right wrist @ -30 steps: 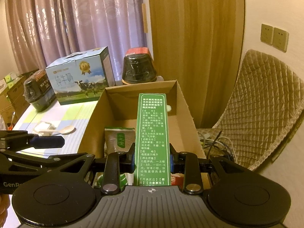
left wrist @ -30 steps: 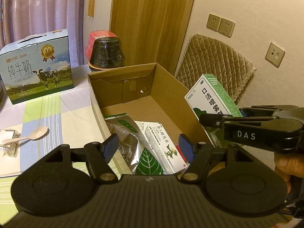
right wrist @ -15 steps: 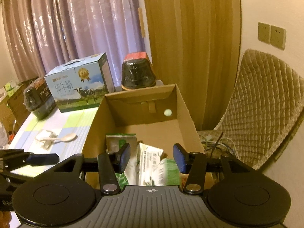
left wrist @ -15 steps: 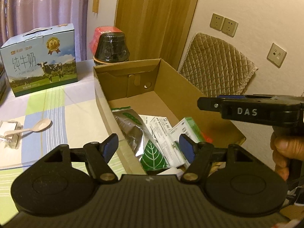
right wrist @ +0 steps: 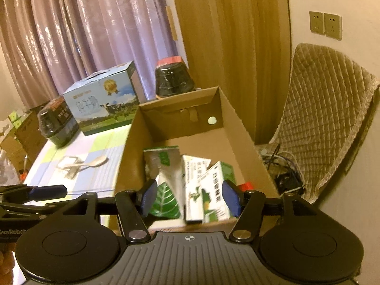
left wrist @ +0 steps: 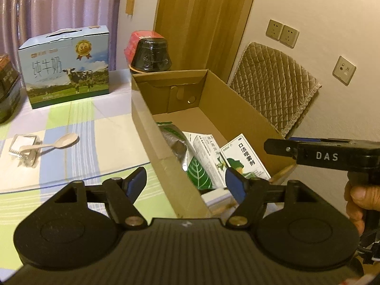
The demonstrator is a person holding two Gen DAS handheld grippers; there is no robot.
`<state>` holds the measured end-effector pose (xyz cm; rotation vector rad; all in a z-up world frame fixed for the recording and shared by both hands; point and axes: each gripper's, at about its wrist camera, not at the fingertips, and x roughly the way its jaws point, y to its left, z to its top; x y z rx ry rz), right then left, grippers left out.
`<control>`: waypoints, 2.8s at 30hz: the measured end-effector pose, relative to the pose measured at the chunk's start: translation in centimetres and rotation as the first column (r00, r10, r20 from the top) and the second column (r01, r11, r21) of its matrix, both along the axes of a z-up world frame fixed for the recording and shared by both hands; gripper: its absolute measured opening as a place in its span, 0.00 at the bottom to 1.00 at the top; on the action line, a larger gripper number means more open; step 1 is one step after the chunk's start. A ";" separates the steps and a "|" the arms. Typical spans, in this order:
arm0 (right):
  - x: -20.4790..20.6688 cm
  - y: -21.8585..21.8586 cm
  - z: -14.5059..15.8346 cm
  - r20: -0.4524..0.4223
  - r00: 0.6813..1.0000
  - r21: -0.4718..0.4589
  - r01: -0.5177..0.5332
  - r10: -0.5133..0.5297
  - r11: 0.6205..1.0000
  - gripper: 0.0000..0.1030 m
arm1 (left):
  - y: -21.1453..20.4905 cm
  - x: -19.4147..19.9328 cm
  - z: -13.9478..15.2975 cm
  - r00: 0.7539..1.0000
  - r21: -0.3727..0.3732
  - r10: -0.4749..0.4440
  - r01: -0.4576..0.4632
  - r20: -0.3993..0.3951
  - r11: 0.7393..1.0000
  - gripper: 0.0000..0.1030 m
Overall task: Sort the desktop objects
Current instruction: 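Open both tools to release the items into the cardboard box, then withdraw both tools from the box back over the table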
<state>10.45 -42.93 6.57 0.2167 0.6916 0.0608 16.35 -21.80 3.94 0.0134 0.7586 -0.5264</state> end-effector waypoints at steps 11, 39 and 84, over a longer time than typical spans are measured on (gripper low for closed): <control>-2.5 4.9 1.0 0.012 0.997 0.016 -0.081 0.081 0.997 0.80 | 4.2 -3.2 0.7 0.998 -0.009 0.055 -0.055 0.004 0.998 0.76; -2.8 15.3 0.9 -0.008 0.966 -0.041 -0.258 0.258 0.965 0.98 | 18.2 -5.8 -1.4 0.971 0.051 0.240 -0.240 -0.004 0.969 0.99; 18.0 28.6 -8.6 -0.227 0.618 -0.530 -0.727 0.752 0.437 0.81 | 24.6 11.8 -9.6 0.997 0.348 -0.002 -0.024 0.075 0.937 0.99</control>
